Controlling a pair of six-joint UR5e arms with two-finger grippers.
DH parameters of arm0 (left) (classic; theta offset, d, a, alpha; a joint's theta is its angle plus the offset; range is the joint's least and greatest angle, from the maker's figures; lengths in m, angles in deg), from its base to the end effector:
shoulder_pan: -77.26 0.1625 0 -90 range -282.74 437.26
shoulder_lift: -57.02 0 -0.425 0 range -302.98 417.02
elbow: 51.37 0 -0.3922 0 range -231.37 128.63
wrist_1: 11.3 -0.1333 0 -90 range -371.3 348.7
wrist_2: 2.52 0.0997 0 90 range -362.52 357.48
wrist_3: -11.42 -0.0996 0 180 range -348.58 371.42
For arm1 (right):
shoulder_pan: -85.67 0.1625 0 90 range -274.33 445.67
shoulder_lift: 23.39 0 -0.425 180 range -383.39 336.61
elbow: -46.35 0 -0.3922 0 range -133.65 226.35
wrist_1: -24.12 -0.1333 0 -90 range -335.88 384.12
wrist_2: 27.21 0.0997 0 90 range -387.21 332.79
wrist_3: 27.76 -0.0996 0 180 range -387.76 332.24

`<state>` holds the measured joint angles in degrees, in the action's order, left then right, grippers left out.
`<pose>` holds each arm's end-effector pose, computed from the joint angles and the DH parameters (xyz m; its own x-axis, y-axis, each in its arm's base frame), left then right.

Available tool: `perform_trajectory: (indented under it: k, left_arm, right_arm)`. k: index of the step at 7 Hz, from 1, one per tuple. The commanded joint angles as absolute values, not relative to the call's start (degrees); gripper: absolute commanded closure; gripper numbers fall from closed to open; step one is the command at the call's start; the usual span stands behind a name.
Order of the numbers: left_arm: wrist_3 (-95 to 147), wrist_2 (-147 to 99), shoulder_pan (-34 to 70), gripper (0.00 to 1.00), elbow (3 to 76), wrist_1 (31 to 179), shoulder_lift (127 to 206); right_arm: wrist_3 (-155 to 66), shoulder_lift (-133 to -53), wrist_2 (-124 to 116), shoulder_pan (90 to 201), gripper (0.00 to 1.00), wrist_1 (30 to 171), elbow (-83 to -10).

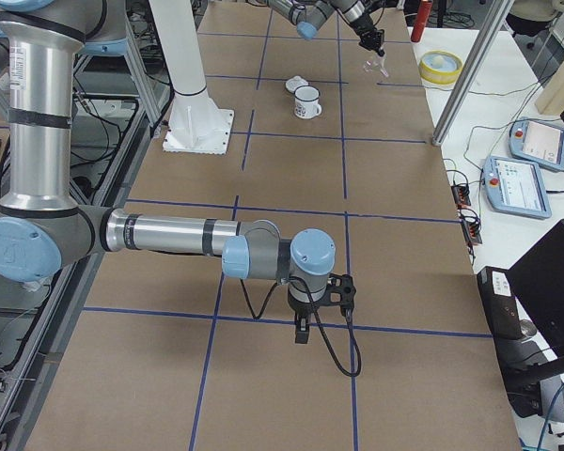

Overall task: Place funnel on cup
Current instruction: 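Carry the glass cup over the white mug and lower it onto the mug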

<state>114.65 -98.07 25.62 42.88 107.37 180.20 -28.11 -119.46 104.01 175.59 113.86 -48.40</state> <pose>0.3220 -0.6061 0.2288 0.0787 -0.4665 -0.8810 0.7639 0.5961 -0.2474 0.0670 -0.4455 0.6709 0.7522 0.0172 0.6587 -0.0032 0.9997 -0.0225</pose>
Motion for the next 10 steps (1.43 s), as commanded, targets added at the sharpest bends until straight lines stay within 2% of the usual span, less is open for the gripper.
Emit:
perform_trajectory:
  k: [1,3,4,7,10]
  left_arm:
    - [94.0,-103.7,25.6,1.0,62.1,79.2,180.1]
    - [87.4,-106.3,31.1,1.0,68.2,60.2,183.2]
    - [86.0,-108.5,34.6,1.0,68.5,55.6,184.4]
    - [86.4,-109.0,42.6,1.0,61.6,55.8,188.3]
    - [86.2,-109.0,43.1,1.0,55.9,60.0,189.6]
  right_arm:
    - [-28.1,-119.5,104.0,175.6,0.0,113.9,-48.4]
    - [-28.1,-119.5,104.0,175.6,0.0,113.9,-48.4]
    - [-28.1,-119.5,104.0,175.6,0.0,113.9,-48.4]
    - [-28.1,-119.5,104.0,175.6,0.0,113.9,-48.4]
    - [-28.1,-119.5,104.0,175.6,0.0,113.9,-48.4]
